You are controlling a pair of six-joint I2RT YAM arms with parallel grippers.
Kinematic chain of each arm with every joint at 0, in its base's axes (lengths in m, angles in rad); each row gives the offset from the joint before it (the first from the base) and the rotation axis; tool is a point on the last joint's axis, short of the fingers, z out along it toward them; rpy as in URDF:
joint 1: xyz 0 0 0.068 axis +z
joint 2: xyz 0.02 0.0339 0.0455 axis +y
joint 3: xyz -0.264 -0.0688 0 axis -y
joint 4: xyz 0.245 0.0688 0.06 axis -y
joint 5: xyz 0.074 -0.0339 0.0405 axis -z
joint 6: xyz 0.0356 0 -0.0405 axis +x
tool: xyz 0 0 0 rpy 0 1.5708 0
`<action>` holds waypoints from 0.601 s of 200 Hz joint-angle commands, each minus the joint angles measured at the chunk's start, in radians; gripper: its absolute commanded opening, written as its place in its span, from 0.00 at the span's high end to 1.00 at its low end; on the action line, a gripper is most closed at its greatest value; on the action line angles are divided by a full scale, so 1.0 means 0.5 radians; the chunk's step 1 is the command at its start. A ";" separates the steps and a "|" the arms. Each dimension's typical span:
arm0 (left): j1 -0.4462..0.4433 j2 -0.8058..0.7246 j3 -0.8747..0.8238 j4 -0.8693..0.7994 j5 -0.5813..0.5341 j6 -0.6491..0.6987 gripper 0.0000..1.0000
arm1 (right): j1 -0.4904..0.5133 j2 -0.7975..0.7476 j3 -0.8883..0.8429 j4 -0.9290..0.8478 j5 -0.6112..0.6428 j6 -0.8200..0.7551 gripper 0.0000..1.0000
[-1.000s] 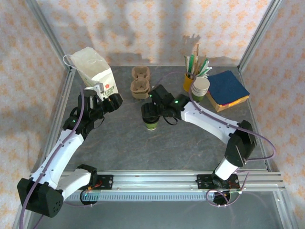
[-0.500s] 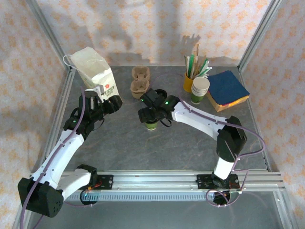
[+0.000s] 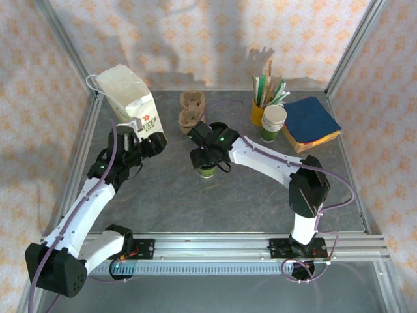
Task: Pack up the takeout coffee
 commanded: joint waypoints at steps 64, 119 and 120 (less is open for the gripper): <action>0.018 -0.031 -0.065 0.017 -0.024 0.007 0.31 | 0.013 0.134 0.177 -0.169 0.055 -0.043 0.19; 0.020 -0.037 -0.075 0.024 -0.021 0.008 0.30 | 0.013 0.141 0.163 -0.180 -0.014 -0.063 0.21; 0.018 -0.037 -0.076 0.025 -0.021 0.007 0.30 | 0.013 0.142 0.163 -0.180 -0.014 -0.062 0.21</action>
